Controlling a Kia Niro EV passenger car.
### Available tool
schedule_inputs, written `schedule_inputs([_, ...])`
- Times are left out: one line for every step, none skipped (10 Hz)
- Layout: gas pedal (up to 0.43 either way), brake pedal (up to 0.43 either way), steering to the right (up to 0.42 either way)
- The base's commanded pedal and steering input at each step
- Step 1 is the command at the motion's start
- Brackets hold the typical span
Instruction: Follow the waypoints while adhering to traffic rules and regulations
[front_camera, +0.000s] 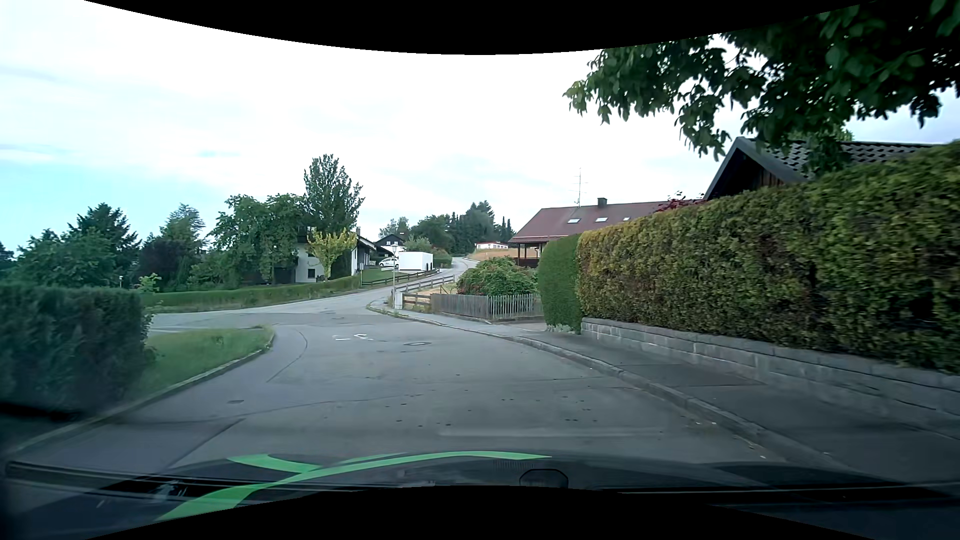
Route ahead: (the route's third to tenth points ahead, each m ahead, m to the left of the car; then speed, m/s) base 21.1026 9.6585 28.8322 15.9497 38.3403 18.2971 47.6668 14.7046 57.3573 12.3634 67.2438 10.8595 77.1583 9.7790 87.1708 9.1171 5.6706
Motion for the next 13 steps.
schedule_inputs([0.11,0.0,-0.095])
schedule_inputs([0.098,0.0,-0.103])
schedule_inputs([0.098,0.0,-0.107])
schedule_inputs([0.098,0.0,-0.107])
schedule_inputs([0.098,0.0,-0.107])
schedule_inputs([0.098,0.0,-0.108])
schedule_inputs([0.098,0.0,-0.108])
schedule_inputs([0.098,0.0,-0.108])
schedule_inputs([0.098,0.0,-0.108])
schedule_inputs([0.098,0.0,-0.107])
schedule_inputs([0.098,0.0,-0.107])
schedule_inputs([0.059,0.0,-0.107])
schedule_inputs([0.059,0.0,-0.106])
